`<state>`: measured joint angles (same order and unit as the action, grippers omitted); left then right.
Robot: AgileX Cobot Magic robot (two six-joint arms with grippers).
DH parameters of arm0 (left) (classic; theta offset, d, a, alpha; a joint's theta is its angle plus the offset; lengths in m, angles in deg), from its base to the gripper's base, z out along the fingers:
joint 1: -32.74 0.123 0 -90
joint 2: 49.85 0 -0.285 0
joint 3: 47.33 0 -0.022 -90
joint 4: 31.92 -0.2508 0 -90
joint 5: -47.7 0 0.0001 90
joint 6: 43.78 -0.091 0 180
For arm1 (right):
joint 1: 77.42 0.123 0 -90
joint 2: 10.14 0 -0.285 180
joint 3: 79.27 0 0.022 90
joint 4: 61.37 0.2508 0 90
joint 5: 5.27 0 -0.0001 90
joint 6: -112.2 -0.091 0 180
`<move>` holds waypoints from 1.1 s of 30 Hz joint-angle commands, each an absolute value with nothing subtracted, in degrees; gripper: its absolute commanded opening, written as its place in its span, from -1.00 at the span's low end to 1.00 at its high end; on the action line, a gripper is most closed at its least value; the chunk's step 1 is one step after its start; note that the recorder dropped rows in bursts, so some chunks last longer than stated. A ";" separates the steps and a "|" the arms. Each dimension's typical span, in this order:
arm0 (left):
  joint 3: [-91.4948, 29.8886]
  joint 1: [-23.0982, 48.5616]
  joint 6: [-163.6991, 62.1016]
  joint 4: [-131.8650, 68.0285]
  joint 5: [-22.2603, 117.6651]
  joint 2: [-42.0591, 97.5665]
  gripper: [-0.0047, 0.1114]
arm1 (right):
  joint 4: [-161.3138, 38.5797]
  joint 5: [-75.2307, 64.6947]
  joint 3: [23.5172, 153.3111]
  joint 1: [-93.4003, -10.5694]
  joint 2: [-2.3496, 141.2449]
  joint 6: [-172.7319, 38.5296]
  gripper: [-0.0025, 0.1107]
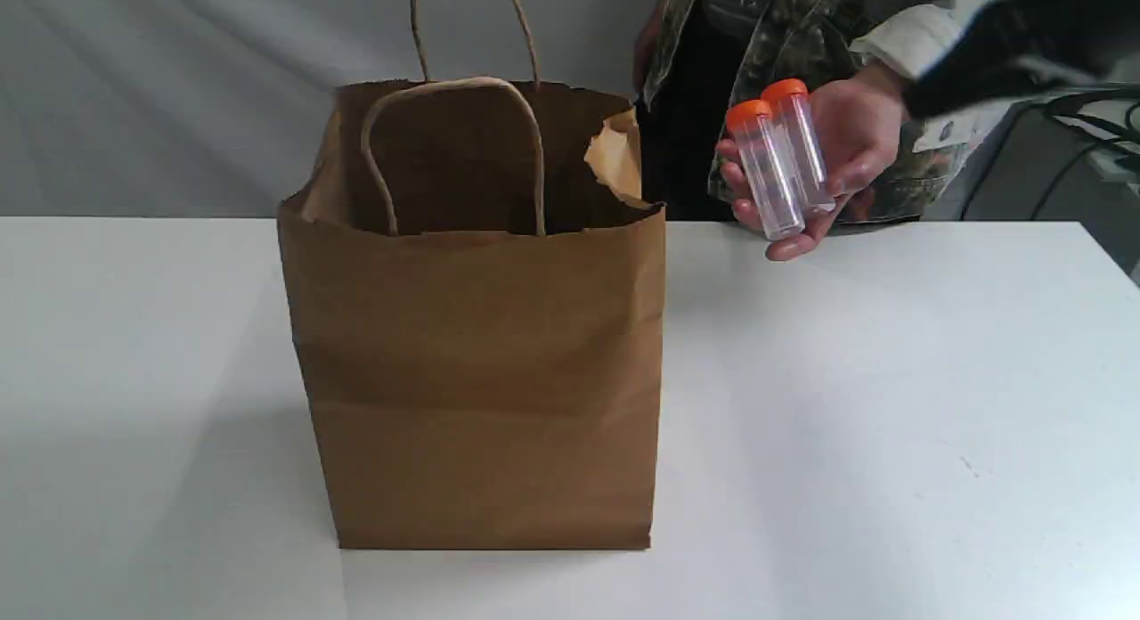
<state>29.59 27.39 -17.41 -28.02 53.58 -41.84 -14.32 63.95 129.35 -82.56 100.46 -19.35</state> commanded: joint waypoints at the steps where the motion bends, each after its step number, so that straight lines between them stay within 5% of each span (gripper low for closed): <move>1: 29.89 27.12 -16.89 -28.25 53.48 -42.06 -0.92 | -11.61 64.69 133.41 -80.55 99.91 -18.57 -0.60; 9: 29.89 27.12 -16.82 -28.25 53.48 -42.06 -0.92 | -19.28 61.86 135.26 -72.44 101.38 -20.41 -0.02; 33: 29.89 27.12 -16.79 -28.25 53.38 -42.06 -0.90 | -16.87 64.69 153.64 -66.49 122.39 -27.09 0.16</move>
